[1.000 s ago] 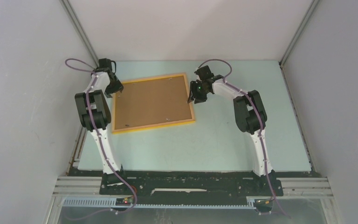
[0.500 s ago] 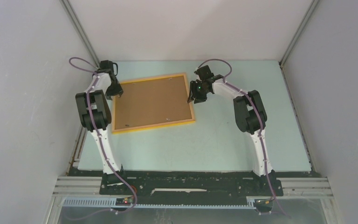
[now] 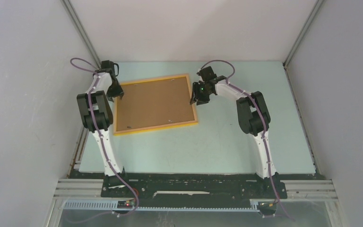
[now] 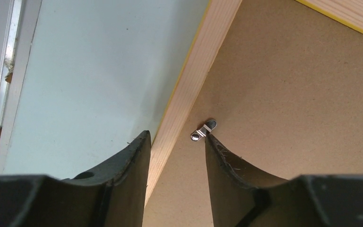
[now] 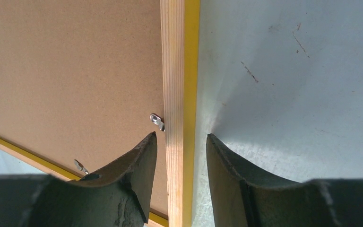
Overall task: Put the photo into the frame
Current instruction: Install the photo frame at the center of the board.
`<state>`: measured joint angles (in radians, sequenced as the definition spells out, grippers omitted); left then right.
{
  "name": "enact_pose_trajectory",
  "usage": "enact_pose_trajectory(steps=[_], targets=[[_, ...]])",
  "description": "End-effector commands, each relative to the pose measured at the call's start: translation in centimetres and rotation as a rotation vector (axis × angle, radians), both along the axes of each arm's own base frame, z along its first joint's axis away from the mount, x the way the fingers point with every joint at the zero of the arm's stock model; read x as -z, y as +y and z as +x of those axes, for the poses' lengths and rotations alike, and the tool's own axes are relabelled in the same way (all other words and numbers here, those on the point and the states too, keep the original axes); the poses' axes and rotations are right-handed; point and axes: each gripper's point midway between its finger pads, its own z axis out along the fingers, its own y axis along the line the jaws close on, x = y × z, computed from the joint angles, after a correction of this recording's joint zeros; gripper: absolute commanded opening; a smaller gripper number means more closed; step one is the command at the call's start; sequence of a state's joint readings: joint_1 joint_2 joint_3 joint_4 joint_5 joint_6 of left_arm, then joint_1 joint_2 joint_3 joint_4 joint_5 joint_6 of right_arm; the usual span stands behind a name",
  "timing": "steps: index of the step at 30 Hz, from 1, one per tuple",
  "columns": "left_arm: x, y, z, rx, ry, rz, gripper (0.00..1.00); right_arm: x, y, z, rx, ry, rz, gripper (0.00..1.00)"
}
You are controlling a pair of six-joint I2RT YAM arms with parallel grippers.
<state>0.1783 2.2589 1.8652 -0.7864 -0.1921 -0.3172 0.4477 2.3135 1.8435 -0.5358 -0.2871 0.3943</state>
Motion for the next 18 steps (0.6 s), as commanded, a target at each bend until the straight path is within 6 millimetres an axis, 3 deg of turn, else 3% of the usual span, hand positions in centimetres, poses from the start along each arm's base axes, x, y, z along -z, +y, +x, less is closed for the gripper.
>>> enact_pose_trajectory(steps=[1,7,11,18], targets=[[0.04,0.20,0.85,-0.023,-0.010,-0.032,0.44,-1.09,0.69,0.81,-0.025,-0.038,0.011,0.50],[0.54,0.30,1.00,-0.053,-0.019,-0.060,0.39,-1.01,0.72,0.72,-0.028,-0.035,0.010,0.51],[0.37,0.13,1.08,-0.057,-0.026,-0.069,0.50,-1.00,0.70,0.75,-0.027,-0.033,0.010,0.50],[0.04,0.26,1.43,-0.067,-0.044,-0.073,0.60,-0.96,0.75,0.72,-0.030,-0.032,0.009,0.50]])
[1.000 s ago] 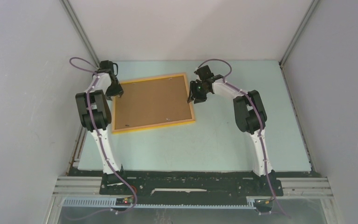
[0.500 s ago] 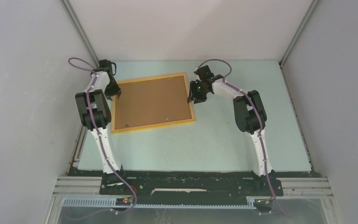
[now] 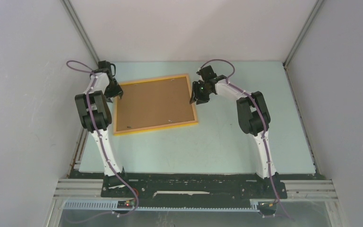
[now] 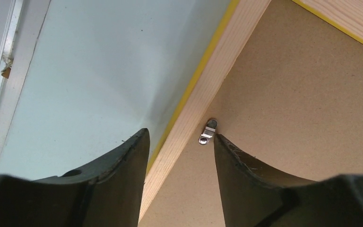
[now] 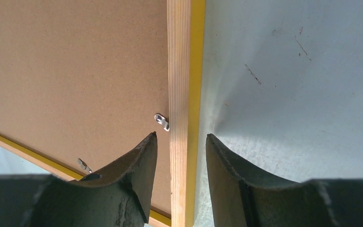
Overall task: Put the photo into the frame
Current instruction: Install the photo frame at the center of the board.
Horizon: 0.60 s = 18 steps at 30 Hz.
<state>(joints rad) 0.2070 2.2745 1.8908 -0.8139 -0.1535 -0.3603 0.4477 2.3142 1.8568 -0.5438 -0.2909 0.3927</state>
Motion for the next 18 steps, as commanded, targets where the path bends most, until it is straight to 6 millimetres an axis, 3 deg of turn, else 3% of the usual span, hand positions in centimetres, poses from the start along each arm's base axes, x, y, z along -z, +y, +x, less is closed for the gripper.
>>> enact_pose_trajectory(steps=[1,13,18], targets=[[-0.1,-0.2,1.6,-0.020,-0.044,-0.019,0.58,-0.7,0.6,0.6,-0.025,-0.030,0.005,0.50],[0.8,0.8,1.7,-0.051,-0.036,-0.028,0.54,-0.6,0.7,0.6,-0.029,-0.027,0.004,0.50],[1.2,1.0,1.3,-0.042,-0.019,-0.019,0.45,-0.5,0.6,0.6,-0.027,-0.025,0.001,0.49]])
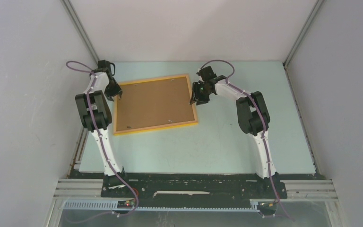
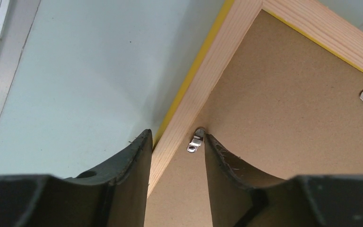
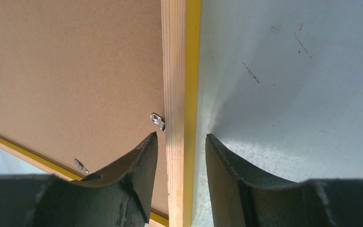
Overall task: Put the photo into the frame
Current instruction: Install the photo frame at the center of the board.
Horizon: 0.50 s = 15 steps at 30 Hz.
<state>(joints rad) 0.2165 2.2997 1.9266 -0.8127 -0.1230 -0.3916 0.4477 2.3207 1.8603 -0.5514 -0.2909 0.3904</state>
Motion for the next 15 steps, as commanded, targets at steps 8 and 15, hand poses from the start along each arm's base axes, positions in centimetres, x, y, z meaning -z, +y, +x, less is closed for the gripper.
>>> enact_pose_trajectory(steps=[8,15], targets=[[0.5,1.1,0.0,-0.068,-0.008,-0.009,0.21,-0.8,0.7,0.7,-0.026,-0.033,0.006,0.49],[0.0,0.9,-0.1,-0.108,-0.025,-0.025,0.02,-0.8,0.7,0.6,-0.028,-0.030,0.007,0.49]])
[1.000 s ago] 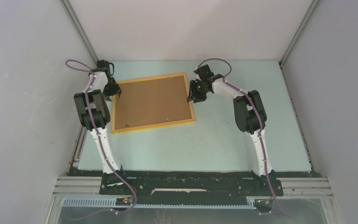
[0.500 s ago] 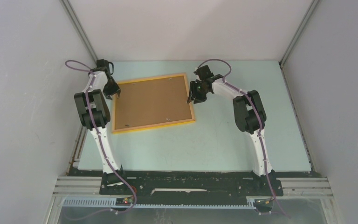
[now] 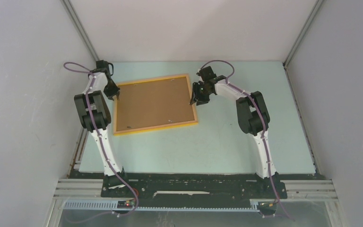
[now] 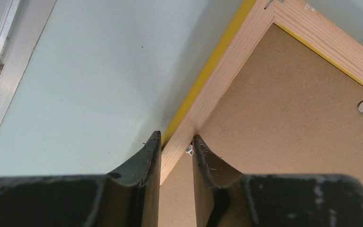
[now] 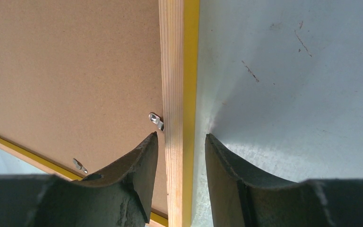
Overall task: Put the photo into the frame
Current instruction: Install the photo frame at the center of the board, then adjust the photo frame at the center of the board.
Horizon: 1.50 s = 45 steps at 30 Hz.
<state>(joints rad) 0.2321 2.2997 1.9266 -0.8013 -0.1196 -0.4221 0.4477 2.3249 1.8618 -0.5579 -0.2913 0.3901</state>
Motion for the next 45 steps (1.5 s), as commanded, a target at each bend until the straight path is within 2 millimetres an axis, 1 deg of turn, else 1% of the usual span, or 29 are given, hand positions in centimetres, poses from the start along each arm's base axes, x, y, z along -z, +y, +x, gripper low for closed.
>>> enact_pose_trajectory(steps=[1,5,8,9,10,12,15,17,20,24,26,27,28,30,33,35,38,41,45], targets=[[-0.2,0.2,-0.2,-0.064,-0.013,-0.012,0.02,-0.9,0.7,0.8,-0.027,-0.037,0.010,0.49],[-1.7,0.3,-0.1,-0.044,-0.039,0.001,0.03,-0.9,0.7,0.8,-0.026,-0.037,0.010,0.49],[-2.7,0.3,-0.2,-0.020,-0.058,0.012,0.07,-0.9,0.6,0.9,-0.022,-0.039,0.004,0.50],[-2.9,0.3,-0.4,-0.013,-0.059,0.015,0.10,-0.9,0.5,0.9,-0.021,-0.041,-0.001,0.50],[-3.2,0.3,-0.5,-0.008,-0.061,0.020,0.18,-1.0,0.5,0.9,-0.020,-0.044,-0.005,0.51],[-4.0,0.4,-0.8,-0.001,-0.070,0.030,0.40,-0.9,0.3,1.0,-0.016,-0.046,-0.015,0.53],[-5.8,0.5,-1.1,0.015,-0.101,0.054,0.55,-1.0,0.1,1.1,-0.012,-0.054,-0.021,0.58],[-7.5,0.6,-1.7,0.022,-0.121,0.078,0.63,-1.0,0.0,1.2,-0.010,-0.058,-0.027,0.62],[-8.6,0.3,-3.5,0.022,-0.135,0.086,0.77,-1.4,-0.2,1.5,0.000,-0.069,-0.035,0.69],[-7.8,-1.0,-6.0,0.038,-0.148,0.040,0.86,-2.1,-0.7,1.6,0.013,-0.078,-0.048,0.75],[-6.9,-1.7,-7.2,0.050,-0.133,0.004,0.92,-2.4,-1.2,1.3,0.022,-0.080,-0.072,0.77],[-6.4,-1.9,-7.8,0.053,-0.124,-0.012,0.96,-2.6,-1.5,1.2,0.028,-0.082,-0.086,0.78],[-5.9,-2.2,-8.3,0.056,-0.115,-0.025,0.99,-3.1,-1.9,1.0,0.036,-0.090,-0.097,0.80],[-4.8,-2.6,-9.2,0.056,-0.098,-0.051,1.00,-3.8,-2.5,0.4,0.051,-0.089,-0.107,0.82],[-2.8,-3.2,-10.3,0.041,-0.073,-0.124,1.00,-3.9,-4.0,-1.5,0.102,-0.055,-0.125,0.85],[-1.8,-3.2,-10.7,0.031,-0.055,-0.163,1.00,-3.6,-4.3,-3.3,0.120,-0.026,-0.105,0.87],[-0.9,-3.7,-11.5,0.033,-0.040,-0.203,1.00,-2.7,-3.7,-6.7,0.120,0.044,-0.046,0.88],[-0.3,-4.9,-12.4,0.033,-0.040,-0.260,1.00,-2.4,-2.8,-9.7,0.137,0.057,-0.024,0.88],[-0.2,-7.2,-13.7,0.016,-0.077,-0.368,0.99,-3.2,-0.4,-12.1,0.162,0.069,0.079,0.88]])
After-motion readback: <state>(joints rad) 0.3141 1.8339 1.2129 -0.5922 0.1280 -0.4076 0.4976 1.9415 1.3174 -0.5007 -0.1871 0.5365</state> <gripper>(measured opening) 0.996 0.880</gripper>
